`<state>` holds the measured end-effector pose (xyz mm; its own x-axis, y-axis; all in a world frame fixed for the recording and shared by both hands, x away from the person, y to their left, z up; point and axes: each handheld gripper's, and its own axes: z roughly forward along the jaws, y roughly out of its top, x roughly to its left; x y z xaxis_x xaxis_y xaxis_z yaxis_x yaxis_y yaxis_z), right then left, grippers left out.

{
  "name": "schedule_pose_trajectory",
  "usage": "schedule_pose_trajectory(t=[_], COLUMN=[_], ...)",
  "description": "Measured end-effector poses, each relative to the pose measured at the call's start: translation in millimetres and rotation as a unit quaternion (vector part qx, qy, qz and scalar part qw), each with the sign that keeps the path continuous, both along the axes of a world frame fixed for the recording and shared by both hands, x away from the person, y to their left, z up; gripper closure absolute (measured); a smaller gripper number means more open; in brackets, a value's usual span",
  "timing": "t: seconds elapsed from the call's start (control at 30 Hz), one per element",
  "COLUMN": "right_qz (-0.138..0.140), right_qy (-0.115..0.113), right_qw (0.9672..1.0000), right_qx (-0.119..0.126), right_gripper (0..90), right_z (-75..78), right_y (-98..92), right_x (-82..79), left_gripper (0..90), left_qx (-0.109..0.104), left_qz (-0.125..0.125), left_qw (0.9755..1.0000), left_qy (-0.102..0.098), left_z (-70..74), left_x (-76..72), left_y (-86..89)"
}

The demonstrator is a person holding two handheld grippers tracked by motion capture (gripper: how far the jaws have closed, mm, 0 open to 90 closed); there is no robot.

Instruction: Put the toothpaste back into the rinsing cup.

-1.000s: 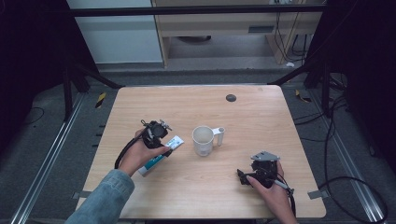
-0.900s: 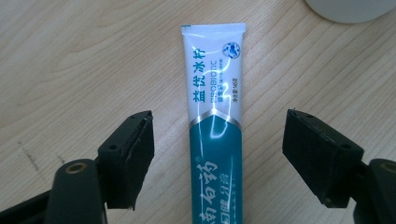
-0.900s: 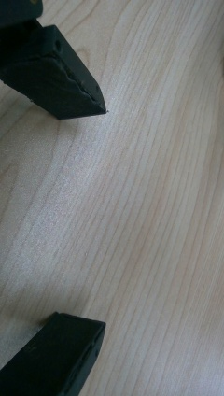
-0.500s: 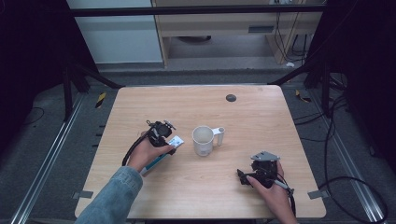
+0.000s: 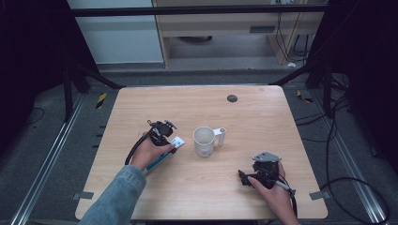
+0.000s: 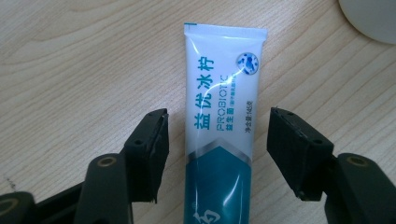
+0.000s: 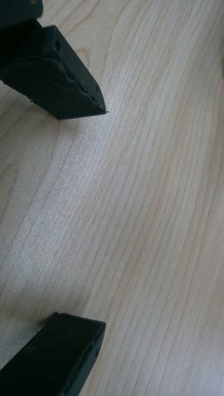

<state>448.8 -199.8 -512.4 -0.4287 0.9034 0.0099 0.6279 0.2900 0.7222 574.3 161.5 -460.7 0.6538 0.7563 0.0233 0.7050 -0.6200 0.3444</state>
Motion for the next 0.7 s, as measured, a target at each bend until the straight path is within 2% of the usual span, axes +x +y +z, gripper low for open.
schedule_pose_trajectory(t=[0.07, 0.17, 0.5, 0.7], right_qz=[0.000, 0.000, 0.000, 0.000], right_qy=[0.000, 0.000, 0.000, 0.000], right_qw=[1.0000, 1.0000, 1.0000, 1.0000], right_qx=[0.000, 0.000, -0.001, 0.000], right_gripper=[0.5, 0.5, 0.5, 0.5], right_z=[0.0, 0.0, -0.1, 0.0], right_y=[0.0, 0.0, 0.0, 0.0], right_x=[0.0, 0.0, 0.0, 0.0], left_gripper=[39.9, 40.1, 45.6, 52.4], left_qx=[0.005, 0.006, -0.001, -0.004], left_qz=[0.001, 0.004, 0.004, 0.002], left_qw=[1.0000, 0.9999, 0.9999, 0.9999], left_qy=[0.007, 0.008, 0.013, 0.014], left_z=[-2.9, -3.8, -5.6, -6.1], left_x=[0.8, 1.4, 3.6, 3.9], left_y=[0.0, 0.4, 2.4, 2.7])
